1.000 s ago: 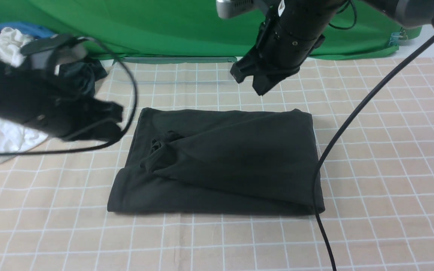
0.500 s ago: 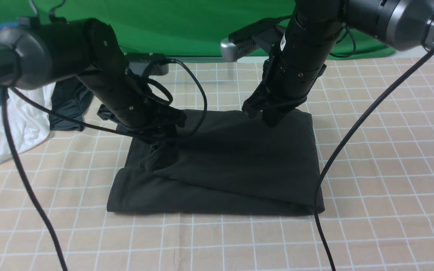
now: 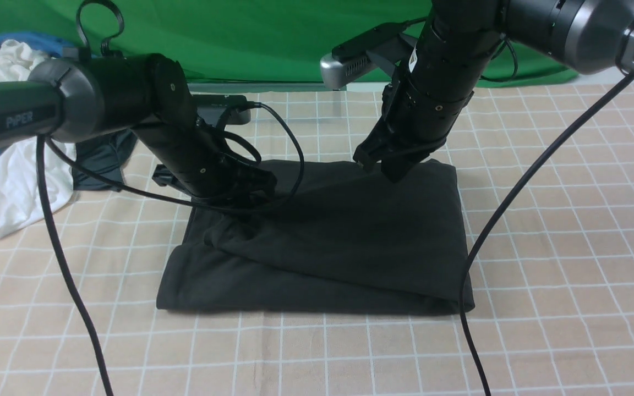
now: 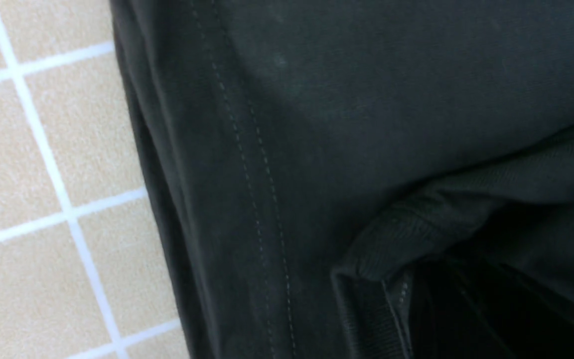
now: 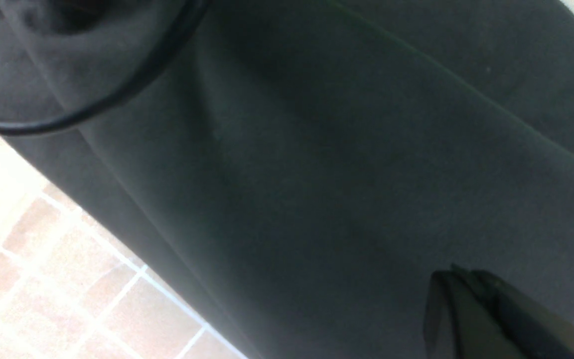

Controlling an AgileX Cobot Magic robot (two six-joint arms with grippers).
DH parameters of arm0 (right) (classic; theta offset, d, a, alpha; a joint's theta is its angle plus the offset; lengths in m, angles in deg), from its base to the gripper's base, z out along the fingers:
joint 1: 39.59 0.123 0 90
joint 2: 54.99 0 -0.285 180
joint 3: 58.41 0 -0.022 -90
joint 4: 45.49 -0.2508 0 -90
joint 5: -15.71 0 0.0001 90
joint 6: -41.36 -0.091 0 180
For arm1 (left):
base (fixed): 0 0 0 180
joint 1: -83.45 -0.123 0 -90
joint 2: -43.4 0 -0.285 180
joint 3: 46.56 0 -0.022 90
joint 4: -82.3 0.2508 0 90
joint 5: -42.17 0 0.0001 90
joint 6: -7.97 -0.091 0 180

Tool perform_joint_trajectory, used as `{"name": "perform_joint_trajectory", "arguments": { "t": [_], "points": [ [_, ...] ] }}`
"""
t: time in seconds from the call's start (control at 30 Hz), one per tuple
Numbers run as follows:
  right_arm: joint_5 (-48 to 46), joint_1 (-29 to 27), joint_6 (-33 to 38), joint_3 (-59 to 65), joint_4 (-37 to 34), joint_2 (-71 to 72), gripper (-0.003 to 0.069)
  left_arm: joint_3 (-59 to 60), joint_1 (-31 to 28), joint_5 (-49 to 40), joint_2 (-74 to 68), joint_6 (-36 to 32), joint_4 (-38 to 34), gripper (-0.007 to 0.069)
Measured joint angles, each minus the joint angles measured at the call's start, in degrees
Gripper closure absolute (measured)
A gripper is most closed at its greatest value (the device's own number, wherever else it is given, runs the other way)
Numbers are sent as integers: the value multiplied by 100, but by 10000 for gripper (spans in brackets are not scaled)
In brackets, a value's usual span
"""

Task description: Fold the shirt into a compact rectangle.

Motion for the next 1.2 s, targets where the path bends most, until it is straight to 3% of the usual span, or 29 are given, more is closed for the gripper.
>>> {"name": "perform_joint_trajectory", "arguments": {
  "t": [0.4, 0.63, 0.87, 1.03, 1.1, 1.2],
  "points": [
    [5, 0, 102, 0, 0, 0, 621, -6, -26, -110, 964, -351, 135, 573],
    [11, 0, 102, 0, 0, 0, 621, 88, -111, -249, 854, 355, 760, 573],
    [93, 0, 36, 0, 0, 0, 621, 186, -132, -17, 238, 751, 827, 563],
    [93, 0, 36, 0, 0, 0, 621, 204, -132, -47, 89, 930, 1023, 459],
    [93, 0, 36, 0, 0, 0, 621, 204, -132, -47, 89, 979, 1175, 348],
    [93, 0, 36, 0, 0, 0, 621, 158, -137, -103, 151, 982, 1308, 250]
  ]
}}
